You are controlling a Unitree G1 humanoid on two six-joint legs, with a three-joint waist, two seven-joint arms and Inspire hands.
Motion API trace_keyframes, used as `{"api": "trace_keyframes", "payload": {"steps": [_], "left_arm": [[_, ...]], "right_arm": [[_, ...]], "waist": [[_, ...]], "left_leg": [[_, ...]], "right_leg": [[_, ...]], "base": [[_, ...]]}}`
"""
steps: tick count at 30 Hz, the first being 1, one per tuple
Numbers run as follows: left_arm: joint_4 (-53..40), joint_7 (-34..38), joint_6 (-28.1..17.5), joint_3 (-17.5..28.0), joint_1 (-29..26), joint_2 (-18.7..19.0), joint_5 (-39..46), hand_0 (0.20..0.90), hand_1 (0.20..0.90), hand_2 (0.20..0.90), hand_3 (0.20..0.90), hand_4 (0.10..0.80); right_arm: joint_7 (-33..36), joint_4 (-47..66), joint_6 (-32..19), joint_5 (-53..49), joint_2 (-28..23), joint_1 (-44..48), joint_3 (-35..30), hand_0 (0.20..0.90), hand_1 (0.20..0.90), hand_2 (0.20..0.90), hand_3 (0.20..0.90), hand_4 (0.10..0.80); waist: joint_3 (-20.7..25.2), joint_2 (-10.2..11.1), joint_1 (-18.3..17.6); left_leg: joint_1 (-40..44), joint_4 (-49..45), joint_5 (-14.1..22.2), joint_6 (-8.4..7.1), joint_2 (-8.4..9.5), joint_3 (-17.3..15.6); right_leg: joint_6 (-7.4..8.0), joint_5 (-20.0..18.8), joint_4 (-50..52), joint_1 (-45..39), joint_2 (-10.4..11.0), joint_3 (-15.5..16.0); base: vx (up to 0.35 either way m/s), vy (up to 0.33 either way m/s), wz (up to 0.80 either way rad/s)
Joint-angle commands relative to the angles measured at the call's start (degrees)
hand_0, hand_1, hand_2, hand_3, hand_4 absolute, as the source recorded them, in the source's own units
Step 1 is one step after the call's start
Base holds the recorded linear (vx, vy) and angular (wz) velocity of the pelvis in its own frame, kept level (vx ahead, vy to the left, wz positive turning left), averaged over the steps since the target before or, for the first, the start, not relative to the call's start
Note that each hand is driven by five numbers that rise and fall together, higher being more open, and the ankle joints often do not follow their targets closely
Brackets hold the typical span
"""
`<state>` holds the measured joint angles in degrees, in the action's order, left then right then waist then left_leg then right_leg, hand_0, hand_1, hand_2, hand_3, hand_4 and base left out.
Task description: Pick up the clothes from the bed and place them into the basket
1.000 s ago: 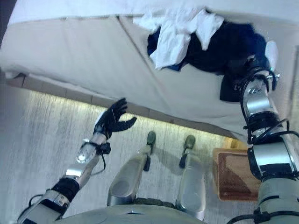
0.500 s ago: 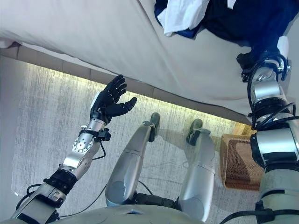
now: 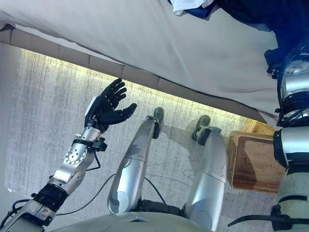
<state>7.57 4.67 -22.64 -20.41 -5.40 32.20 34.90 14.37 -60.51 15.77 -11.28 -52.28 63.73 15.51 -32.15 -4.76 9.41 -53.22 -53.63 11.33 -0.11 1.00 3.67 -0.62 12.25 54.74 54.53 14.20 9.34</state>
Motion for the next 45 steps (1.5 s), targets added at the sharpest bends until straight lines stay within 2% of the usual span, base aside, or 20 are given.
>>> {"api": "trace_keyframes", "payload": {"steps": [1,9,11,12,17,23,26,31,35,42,45], "left_arm": [[-6.25,-1.06,-4.14,3.9,2.51,-0.24,1.04,0.9,0.9,0.9,0.9,0.8],[-7.06,-1.52,-4.53,3.61,3.07,-0.52,1.15,0.9,0.9,0.9,0.9,0.8],[-6.85,-1.48,-4.54,3.08,2.66,-0.76,0.91,0.9,0.9,0.9,0.9,0.8],[-6.68,-1.6,-4.74,2.95,2.23,-0.91,0.84,0.9,0.9,0.9,0.9,0.8],[-6.29,-1.44,-4.93,2.27,1.19,-1.3,0.77,0.9,0.9,0.9,0.9,0.8],[-5.41,0.02,-3.5,1.48,-0.84,-2.28,-0.17,0.9,0.9,0.9,0.9,0.8],[-3.51,0.23,-2.46,1.21,-1.27,-3.06,-0.64,0.9,0.9,0.9,0.9,0.8],[-0.55,-0.71,-1.51,0.52,-0.97,-4.23,-0.53,0.9,0.9,0.9,0.9,0.8],[1.64,-1.16,-1.38,-0.48,0.24,-4.51,-0.84,0.9,0.9,0.9,0.9,0.8],[6.79,-2.52,-2.47,-1.35,0.96,-4.5,1.22,0.9,0.9,0.9,0.9,0.8],[8.7,-2.29,1.47,-2.06,0.84,-4.37,-0.19,0.9,0.9,0.9,0.9,0.8]], "right_arm": [[-0.96,-5.12,1.59,0.28,-7.93,-4.75,0.05,0.3,0.3,0.3,0.2,0.1],[-1.52,-2.45,-1.58,-0.39,-7.87,-8.62,-2.22,0.3,0.3,0.3,0.2,0.1],[-2.63,-2.19,-1.98,-0.94,-7.99,-8.72,-2.53,0.3,0.3,0.3,0.2,0.1],[-3.1,-2.2,-2.24,-1.16,-8.09,-8.47,-2.71,0.3,0.3,0.3,0.2,0.1],[-4.64,-2.02,-2.91,-2.25,-8.66,-8.78,-2.86,0.3,0.3,0.3,0.2,0.1],[-6.59,-1.16,-4.54,-4.75,-9.46,-9.59,-3.56,0.3,0.3,0.3,0.2,0.1],[-8.98,0.41,-4.9,-10.23,-10.27,-9.59,-5.04,0.3,0.3,0.3,0.2,0.1],[-10.26,2.67,-5.9,-19.02,-11.44,-8.36,-7.12,0.3,0.3,0.3,0.2,0.1],[-9.29,4.7,-6.24,-24.02,-14.31,-4.01,-6.25,0.3,0.3,0.3,0.2,0.1],[-7.46,2.29,-6.86,-26.03,-21.48,8.67,0.64,0.3,0.3,0.3,0.2,0.1],[-6.35,2.38,-7.25,-26.35,-23.38,13.56,4.6,0.3,0.3,0.3,0.2,0.1]], "waist": [[2.35,-1.47,-0.73],[2.35,0.15,-1.24],[2.35,0.92,-1.32],[2.35,1.29,-1.4],[3.74,2.37,-1.84],[9.03,4.53,-2.92],[12.48,5.81,-3.67],[16.81,7.17,-4.54],[20.9,8.5,-5.47],[25.02,9.76,-6.74],[26.21,10.31,-7.27]], "left_leg": [[4.85,-2.86,5.06,1.06,-1.82,-2.82],[12.66,1.16,2.56,-0.05,-2.68,-3.71],[17.11,4.91,1.02,-0.46,-2.97,-4.14],[18.09,7.06,-1.29,-0.37,-3.17,-4.49],[24.66,13.35,-2.73,-0.79,-3.77,-5.35],[34.8,22.63,-3.39,-1.53,-4.92,-6.79],[40.55,27.49,-3.15,-1.84,-5.69,-7.68],[47.32,34.33,-2.82,-2.19,-5.88,-8.41],[51.25,39.69,-4.03,-2.44,-5.78,-8.9],[56.03,47.35,-6.49,-3.03,-5.13,-9.06],[57.37,50.23,-7.48,-3.0,-4.86,-9.31]], "right_leg": [[-2.58,5.98,5.62,-6.68,-1.67,1.8],[-2.48,5.0,-0.32,-15.63,-2.29,1.92],[-2.08,3.91,-4.37,-20.32,-2.23,2.27],[-2.41,1.99,-6.67,-21.46,-2.01,2.81],[-1.76,0.21,-13.11,-27.84,-2.24,2.98],[-0.6,-2.65,-24.95,-38.18,-3.65,2.84],[0.26,-3.89,-30.7,-43.86,-4.08,2.46],[1.42,-5.33,-37.99,-50.4,-4.77,1.69],[2.23,-7.03,-42.44,-53.54,-5.57,0.96],[3.57,-9.6,-48.05,-57.0,-6.75,-0.29],[4.07,-10.89,-50.2,-57.76,-7.06,-0.8]], "base": [[0.022,0.018,-0.09],[0.029,0.053,-0.11],[-0.01,0.104,-0.21],[-0.066,0.113,-0.09],[0.011,0.092,-0.17],[0.073,0.079,-0.07],[0.124,0.06,-0.16],[0.119,0.051,-0.09],[0.089,0.051,-0.05],[0.049,0.037,-0.04],[0.008,0.007,0.06]]}}
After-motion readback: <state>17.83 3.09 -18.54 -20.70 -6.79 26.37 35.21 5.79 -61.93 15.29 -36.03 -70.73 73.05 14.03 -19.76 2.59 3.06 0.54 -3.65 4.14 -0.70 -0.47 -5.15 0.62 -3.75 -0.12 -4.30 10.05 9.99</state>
